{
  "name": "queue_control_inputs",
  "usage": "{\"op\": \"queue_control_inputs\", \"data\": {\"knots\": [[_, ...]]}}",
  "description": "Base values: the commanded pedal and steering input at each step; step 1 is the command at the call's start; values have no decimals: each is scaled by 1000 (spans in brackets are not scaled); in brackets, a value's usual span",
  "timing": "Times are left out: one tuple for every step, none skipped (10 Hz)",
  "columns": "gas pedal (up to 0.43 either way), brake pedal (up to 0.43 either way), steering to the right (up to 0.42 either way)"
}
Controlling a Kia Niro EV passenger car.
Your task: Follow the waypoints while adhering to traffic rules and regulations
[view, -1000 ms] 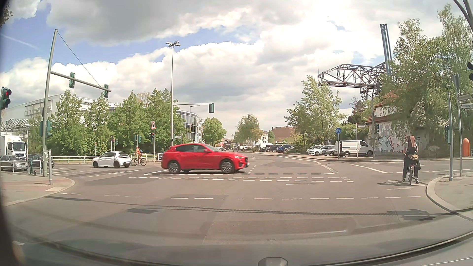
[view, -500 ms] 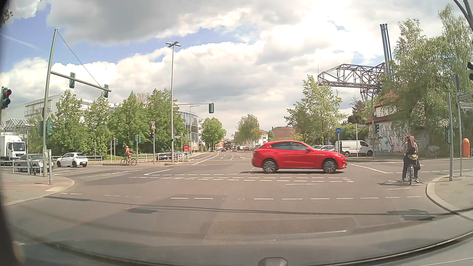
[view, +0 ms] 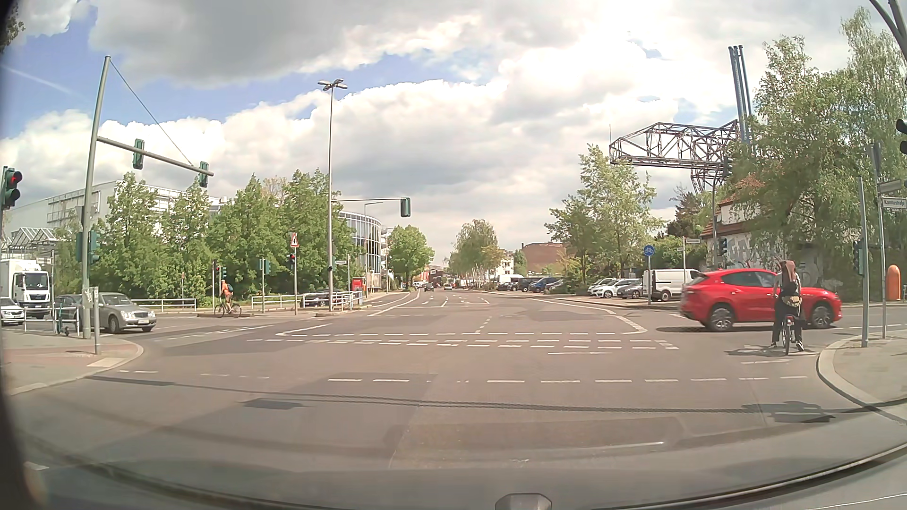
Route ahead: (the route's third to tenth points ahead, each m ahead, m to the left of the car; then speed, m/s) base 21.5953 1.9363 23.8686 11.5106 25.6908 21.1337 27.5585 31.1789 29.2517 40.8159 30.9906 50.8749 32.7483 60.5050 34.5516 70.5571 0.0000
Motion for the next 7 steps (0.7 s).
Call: {"op": "queue_control_inputs", "data": {"knots": [[0, 341, -11], [0, 348, -11], [0, 348, -12], [0, 348, -11], [0, 348, -13], [0, 348, -11], [0, 354, -10]]}}
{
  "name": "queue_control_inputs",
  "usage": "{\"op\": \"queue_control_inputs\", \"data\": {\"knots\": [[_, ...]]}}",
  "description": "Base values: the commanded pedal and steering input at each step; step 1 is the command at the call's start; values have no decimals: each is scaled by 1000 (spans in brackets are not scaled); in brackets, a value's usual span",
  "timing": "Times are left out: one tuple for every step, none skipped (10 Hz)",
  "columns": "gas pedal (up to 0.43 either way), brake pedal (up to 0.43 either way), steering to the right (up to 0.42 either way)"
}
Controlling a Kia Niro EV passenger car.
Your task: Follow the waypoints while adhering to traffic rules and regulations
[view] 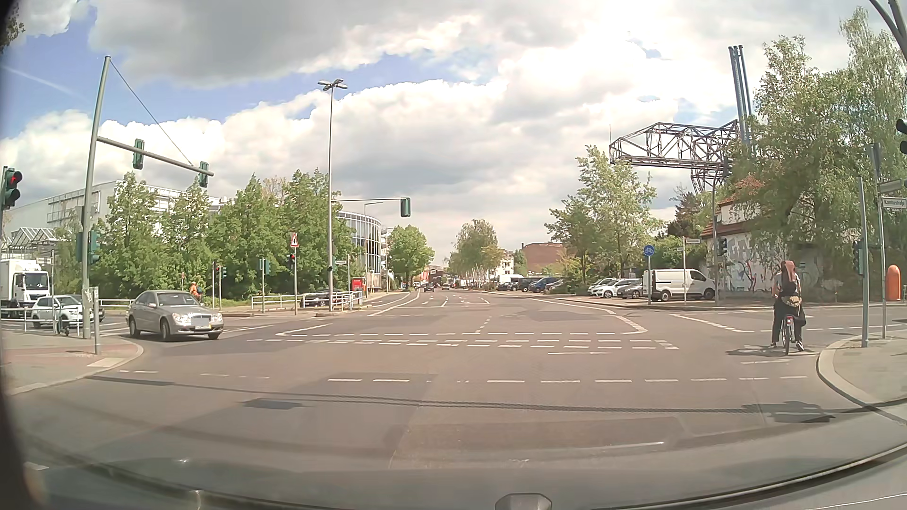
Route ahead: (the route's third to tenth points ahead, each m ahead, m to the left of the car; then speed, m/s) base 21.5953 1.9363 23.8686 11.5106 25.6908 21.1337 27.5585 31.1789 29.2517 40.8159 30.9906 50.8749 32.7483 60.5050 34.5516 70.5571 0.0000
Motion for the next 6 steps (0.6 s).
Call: {"op": "queue_control_inputs", "data": {"knots": [[0, 366, -9], [0, 372, -11], [0, 372, -4], [0, 378, -4], [0, 372, -4], [0, 360, -4]]}}
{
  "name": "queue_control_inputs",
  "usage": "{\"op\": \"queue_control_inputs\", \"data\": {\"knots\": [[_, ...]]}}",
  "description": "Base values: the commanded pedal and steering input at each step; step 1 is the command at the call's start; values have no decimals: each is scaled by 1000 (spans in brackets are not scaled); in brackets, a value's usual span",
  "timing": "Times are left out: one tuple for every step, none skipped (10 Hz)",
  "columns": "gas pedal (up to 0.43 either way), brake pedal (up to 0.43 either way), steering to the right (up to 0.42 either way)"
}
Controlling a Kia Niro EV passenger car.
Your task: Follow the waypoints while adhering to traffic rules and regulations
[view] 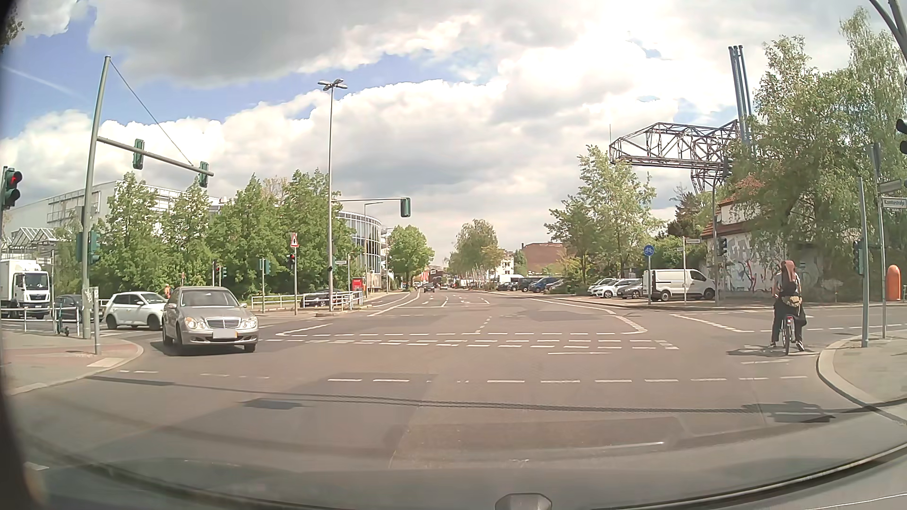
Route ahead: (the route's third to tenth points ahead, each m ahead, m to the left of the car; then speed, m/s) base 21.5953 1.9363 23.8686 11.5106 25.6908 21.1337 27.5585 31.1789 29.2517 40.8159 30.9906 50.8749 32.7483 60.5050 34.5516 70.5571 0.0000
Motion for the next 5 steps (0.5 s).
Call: {"op": "queue_control_inputs", "data": {"knots": [[0, 323, -5], [0, 323, -6], [0, 341, -5], [0, 372, -5], [0, 366, -5]]}}
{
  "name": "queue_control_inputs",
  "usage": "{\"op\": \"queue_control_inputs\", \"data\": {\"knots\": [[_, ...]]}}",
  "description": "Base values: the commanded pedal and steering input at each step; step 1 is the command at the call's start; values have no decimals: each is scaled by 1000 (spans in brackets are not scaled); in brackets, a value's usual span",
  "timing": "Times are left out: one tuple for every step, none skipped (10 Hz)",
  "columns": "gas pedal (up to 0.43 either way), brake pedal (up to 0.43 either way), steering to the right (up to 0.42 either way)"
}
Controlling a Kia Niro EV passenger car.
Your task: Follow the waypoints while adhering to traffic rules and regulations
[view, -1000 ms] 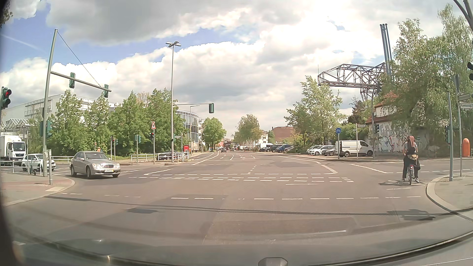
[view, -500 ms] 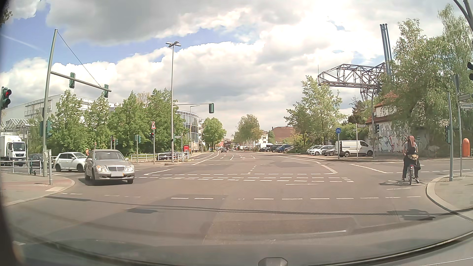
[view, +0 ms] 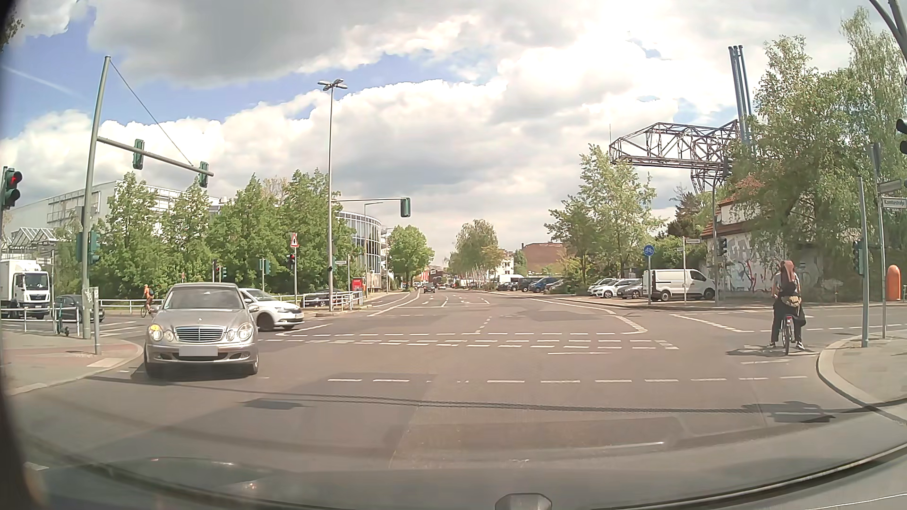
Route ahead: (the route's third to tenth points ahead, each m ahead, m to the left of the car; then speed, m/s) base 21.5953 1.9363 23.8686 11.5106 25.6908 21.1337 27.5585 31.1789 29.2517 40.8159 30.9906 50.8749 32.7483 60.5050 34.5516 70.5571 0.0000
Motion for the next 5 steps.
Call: {"op": "queue_control_inputs", "data": {"knots": [[0, 366, -5], [0, 366, -5], [0, 366, -5], [0, 366, -5], [0, 360, -5]]}}
